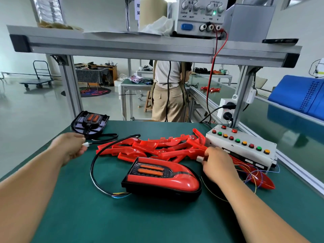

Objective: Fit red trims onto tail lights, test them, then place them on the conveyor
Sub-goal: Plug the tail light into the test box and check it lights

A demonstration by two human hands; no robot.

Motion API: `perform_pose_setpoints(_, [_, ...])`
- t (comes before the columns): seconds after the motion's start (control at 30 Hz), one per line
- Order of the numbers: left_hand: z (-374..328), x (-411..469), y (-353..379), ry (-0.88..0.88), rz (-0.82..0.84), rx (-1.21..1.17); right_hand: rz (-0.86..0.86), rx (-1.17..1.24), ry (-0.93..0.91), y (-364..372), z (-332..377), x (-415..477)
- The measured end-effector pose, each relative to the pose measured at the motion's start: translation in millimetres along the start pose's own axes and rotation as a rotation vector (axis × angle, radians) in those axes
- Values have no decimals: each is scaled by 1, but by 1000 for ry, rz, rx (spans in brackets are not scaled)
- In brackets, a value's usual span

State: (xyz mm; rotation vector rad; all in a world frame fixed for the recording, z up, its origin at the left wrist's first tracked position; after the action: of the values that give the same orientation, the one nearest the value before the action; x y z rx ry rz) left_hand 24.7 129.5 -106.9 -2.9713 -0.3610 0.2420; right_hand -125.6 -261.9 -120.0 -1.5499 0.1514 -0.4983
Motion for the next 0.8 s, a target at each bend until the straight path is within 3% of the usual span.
perform_pose_setpoints(0.17, [9,11,12,-2,-7,204,17,-53,-16,2,0,2])
perform_pose_setpoints(0.37, [8,27,11,-7,-100,317,-133,-42,-59,-4,0,-7])
perform_pose_setpoints(0.47, [3,30,3,84,-155,528,-169,33,-99,-4,1,-7])
perform_pose_setpoints(0.53, [-3,34,-3,221,-286,616,-180,62,-131,-5,2,-7])
perform_pose_setpoints(0.67, [-23,39,-7,365,-481,268,-196,141,-166,-7,2,-7])
perform_pose_setpoints(0.8, [-71,52,2,427,-322,43,-195,197,-158,-9,1,-9])
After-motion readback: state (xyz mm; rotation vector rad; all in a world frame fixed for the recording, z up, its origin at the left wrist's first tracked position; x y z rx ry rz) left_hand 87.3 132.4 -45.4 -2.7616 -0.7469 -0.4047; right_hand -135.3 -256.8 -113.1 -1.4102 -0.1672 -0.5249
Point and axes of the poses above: each hand's wrist, its own x-axis towards the middle knuckle, its own y-axis out of the palm, z = x × y, the point moved 1 cm from there along x, towards the middle knuckle, and after that the axes turned 10 degrees about -x, right-handed, at the moved point
